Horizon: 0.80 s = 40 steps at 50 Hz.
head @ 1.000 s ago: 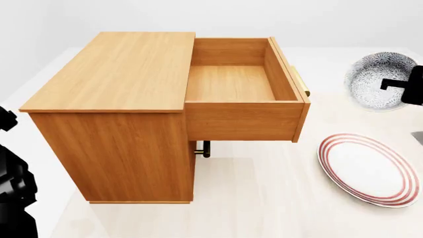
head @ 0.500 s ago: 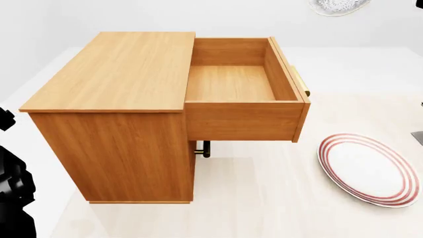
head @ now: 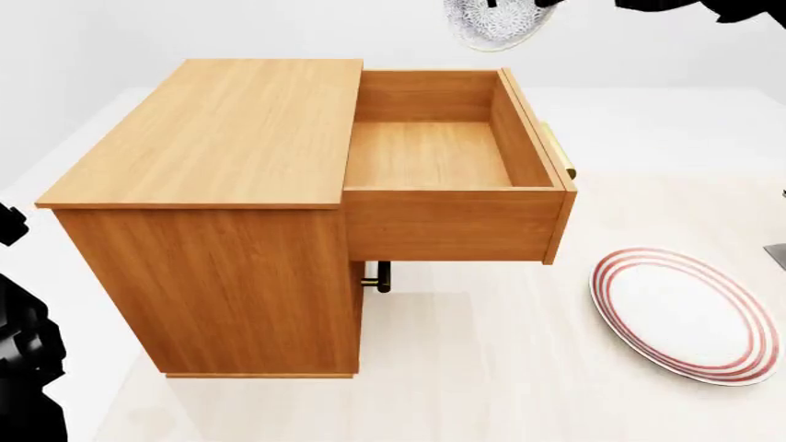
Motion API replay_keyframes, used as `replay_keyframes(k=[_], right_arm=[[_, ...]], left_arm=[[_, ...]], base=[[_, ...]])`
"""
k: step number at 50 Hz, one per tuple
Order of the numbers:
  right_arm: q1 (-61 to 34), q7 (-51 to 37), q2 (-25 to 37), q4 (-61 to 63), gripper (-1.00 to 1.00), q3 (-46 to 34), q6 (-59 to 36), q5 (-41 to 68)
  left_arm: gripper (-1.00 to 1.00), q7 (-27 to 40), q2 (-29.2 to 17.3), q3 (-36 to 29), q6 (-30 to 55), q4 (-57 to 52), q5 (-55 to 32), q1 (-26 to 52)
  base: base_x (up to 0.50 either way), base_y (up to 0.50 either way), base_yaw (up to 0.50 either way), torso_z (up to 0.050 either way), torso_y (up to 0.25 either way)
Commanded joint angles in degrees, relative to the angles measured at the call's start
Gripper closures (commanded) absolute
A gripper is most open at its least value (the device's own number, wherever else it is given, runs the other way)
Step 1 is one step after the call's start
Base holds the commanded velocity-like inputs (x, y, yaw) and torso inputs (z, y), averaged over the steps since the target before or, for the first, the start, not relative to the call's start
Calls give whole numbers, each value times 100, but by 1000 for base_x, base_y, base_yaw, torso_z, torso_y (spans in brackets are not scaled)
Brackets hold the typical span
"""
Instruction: Open the top drawer of the cabinet and put the bowl in it.
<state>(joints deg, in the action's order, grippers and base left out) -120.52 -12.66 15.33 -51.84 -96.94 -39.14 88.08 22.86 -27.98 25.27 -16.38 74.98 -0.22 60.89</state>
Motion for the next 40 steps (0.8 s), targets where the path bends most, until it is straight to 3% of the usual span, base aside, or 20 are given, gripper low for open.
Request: replay_keyframes(k=[1,10,40], right_arm=[[215,726,-771,-782,100,-143,-212,-289],[570,1552,-1520,-1925,100,-342,-228,-557],[1200,1486,-1532,-1719,100,1048,-935,-1558]], left_arm=[[-100,-12,4,37,-6,0,9,-19],[-100,-19,9,56,-14,0,9,-31],[-100,-48,-3,143,-15,0,5,-103]], base=[[0,0,0,0,0],[0,0,0,0,0],[0,0,0,0,0]])
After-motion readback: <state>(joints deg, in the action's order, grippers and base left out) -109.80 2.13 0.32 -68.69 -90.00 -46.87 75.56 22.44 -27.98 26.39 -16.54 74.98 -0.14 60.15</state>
